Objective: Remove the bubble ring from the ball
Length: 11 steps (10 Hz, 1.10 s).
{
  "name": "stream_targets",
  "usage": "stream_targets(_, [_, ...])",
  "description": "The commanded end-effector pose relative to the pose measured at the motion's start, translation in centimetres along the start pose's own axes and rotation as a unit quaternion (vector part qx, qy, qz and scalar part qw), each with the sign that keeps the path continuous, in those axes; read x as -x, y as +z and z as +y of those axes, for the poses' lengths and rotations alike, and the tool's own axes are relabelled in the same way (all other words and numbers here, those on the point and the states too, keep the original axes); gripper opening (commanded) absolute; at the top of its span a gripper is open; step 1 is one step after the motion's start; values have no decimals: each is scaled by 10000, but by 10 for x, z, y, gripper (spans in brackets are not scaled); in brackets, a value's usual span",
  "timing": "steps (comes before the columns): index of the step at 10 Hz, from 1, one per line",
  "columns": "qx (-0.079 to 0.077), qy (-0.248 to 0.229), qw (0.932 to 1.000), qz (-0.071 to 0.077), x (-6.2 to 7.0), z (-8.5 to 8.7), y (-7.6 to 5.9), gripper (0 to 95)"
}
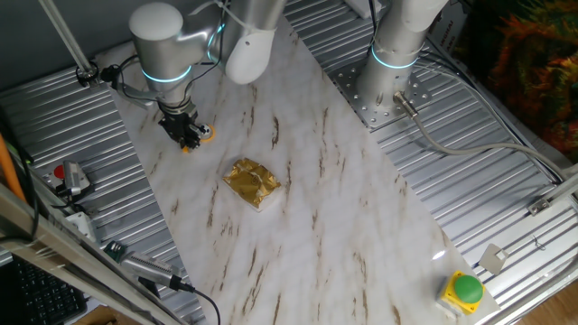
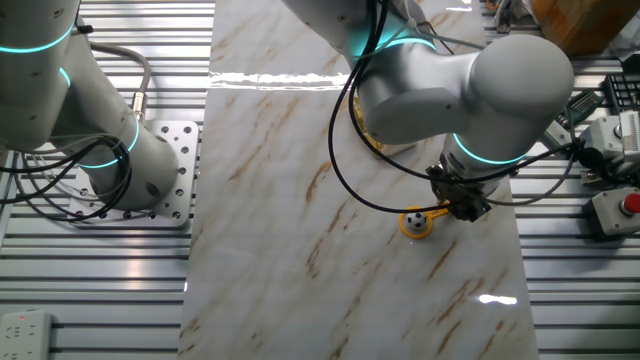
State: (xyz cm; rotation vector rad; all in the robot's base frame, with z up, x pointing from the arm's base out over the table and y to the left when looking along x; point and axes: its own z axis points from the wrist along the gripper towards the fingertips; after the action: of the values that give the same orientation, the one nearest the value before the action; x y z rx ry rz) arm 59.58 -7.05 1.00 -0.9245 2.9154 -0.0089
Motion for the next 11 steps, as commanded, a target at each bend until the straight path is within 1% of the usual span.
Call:
stream_targets(1, [3, -3, 10000, -6, 0, 0, 1, 190])
stream_targets(5, [20, 48, 10000, -15, 0, 0, 1, 190])
stream_targets(6, [20, 70, 10000, -15, 0, 0, 1, 0])
stream_targets(11, [23, 141, 9999, -11, 0, 0, 1, 0])
